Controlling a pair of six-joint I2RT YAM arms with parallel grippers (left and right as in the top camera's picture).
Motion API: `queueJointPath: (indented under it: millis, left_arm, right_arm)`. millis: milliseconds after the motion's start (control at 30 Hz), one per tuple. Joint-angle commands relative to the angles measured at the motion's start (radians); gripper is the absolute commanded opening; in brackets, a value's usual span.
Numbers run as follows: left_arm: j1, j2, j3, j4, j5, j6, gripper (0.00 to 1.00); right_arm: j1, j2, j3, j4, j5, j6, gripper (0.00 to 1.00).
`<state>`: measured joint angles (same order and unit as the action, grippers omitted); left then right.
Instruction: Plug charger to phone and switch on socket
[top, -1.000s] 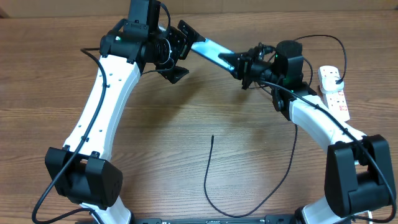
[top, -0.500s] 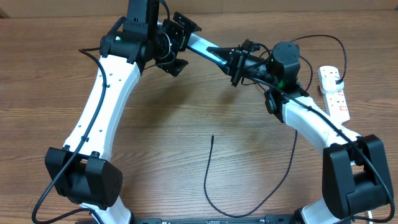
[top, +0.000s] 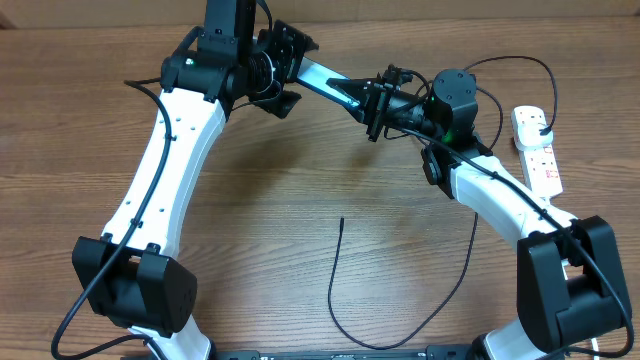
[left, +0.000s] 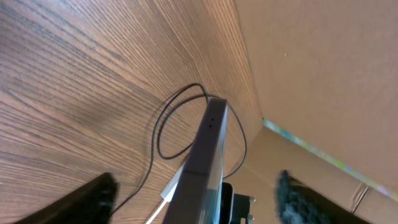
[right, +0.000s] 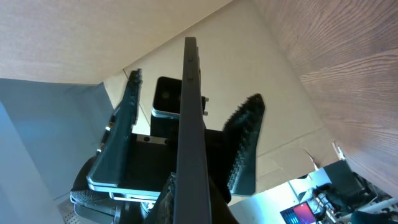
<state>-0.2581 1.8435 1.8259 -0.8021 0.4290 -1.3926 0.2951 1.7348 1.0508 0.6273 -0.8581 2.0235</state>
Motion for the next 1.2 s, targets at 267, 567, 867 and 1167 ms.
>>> queueJointPath:
  millis: [267, 567, 867, 1167]
  left_arm:
    - [-0.002, -0.013, 0.017, 0.003, -0.015, -0.003, 0.48]
    - [-0.004, -0.013, 0.017, 0.017, -0.014, -0.003, 0.48]
    - [-0.004, -0.012, 0.012, 0.022, -0.019, 0.023, 0.44]
    - [-0.008, -0.011, -0.008, 0.049, -0.01, 0.071, 0.49]
  right_arm:
    - [0.003, -0.003, 0.016, 0.02, -0.006, 0.138, 0.04]
    - [0.003, -0.003, 0.017, 0.023, 0.019, 0.138, 0.04]
    - [0.003, -0.003, 0.018, 0.023, 0.035, 0.138, 0.04]
    - [0.003, -0.003, 0.018, 0.023, 0.044, 0.138, 0.04]
